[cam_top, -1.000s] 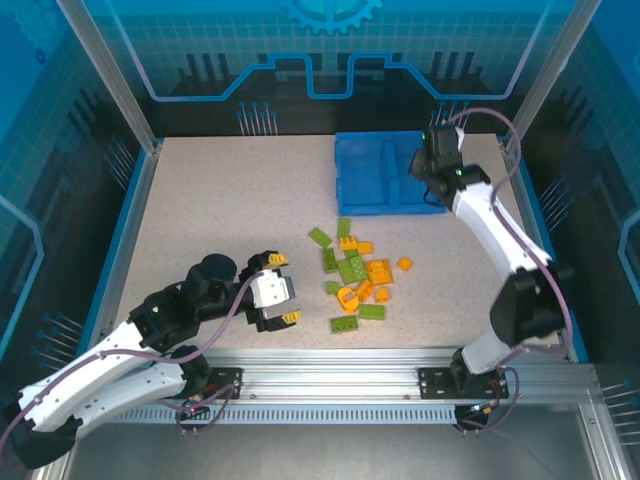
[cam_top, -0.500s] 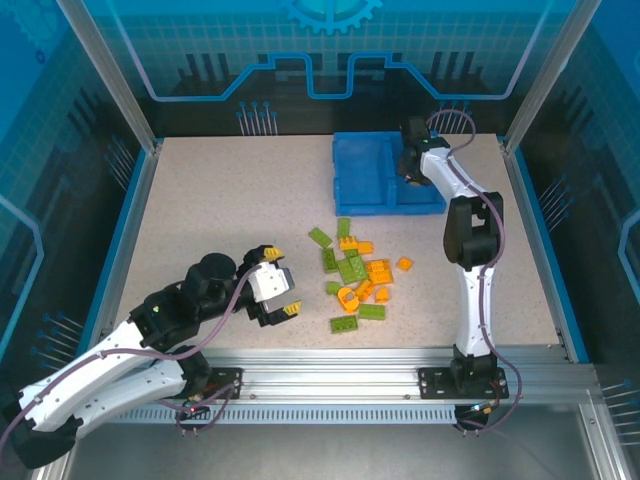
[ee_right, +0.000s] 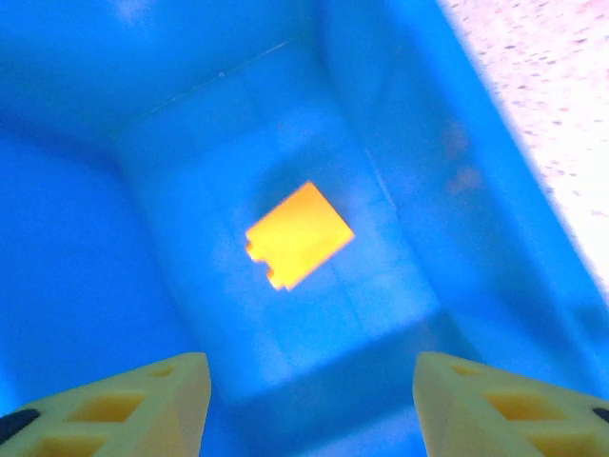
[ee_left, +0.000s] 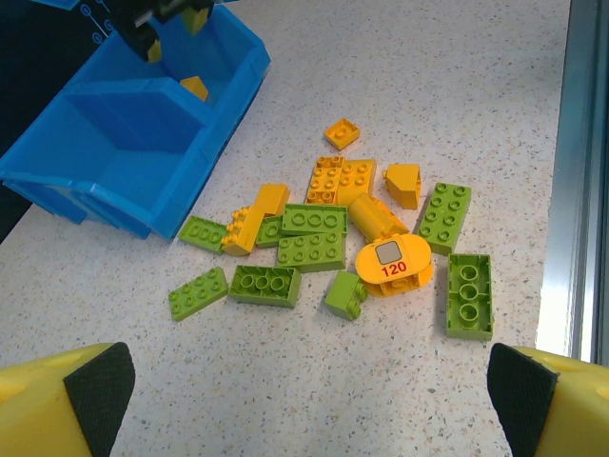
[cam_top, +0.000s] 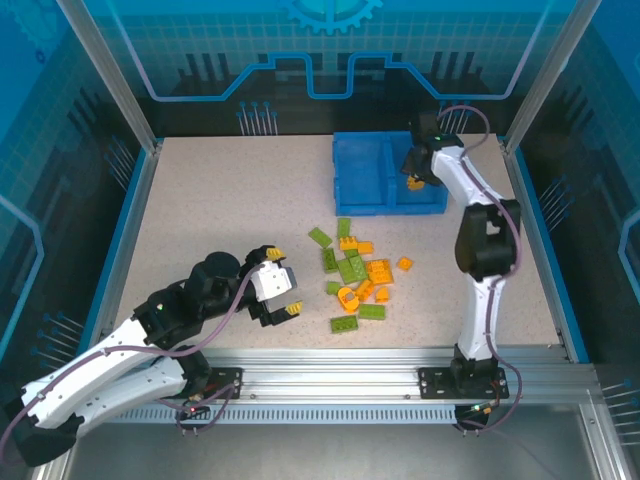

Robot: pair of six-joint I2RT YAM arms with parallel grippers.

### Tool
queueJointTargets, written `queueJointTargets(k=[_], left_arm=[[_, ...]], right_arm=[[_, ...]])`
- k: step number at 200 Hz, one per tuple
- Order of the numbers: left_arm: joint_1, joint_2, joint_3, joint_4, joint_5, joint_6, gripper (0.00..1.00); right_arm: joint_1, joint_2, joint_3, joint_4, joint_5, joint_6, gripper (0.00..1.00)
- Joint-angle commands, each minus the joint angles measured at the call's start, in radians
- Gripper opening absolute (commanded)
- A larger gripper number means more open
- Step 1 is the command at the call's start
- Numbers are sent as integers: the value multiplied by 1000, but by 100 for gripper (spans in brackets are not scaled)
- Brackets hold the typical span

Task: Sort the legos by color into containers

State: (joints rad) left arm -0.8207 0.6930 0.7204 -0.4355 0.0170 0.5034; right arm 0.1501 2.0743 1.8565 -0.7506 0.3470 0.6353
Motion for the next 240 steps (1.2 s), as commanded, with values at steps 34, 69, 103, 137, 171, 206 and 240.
queueJointTargets(k=[34, 69, 103, 137, 171, 206, 240], left_arm=[[3, -3, -17, 28, 63, 28, 99], [9, 18, -17, 25, 92, 30, 99], [10, 37, -14, 11, 106, 38, 99], [11, 37, -13, 4, 100, 42, 99], [10, 39, -14, 2, 98, 44, 99], [11, 37, -9, -5, 97, 47, 99], [10, 32, -6, -12, 105, 52, 99]], right_arm=[[25, -576, -642, 164, -45, 64, 64], [58, -704, -910, 185, -121, 87, 69], [139, -622, -958, 184, -155, 76, 74], [152, -500, -953, 256, -250, 84, 80], [155, -415, -916, 251, -207, 110, 73], [167, -372, -911, 244, -157, 131, 55], [180, -393, -924, 232, -128, 142, 41]])
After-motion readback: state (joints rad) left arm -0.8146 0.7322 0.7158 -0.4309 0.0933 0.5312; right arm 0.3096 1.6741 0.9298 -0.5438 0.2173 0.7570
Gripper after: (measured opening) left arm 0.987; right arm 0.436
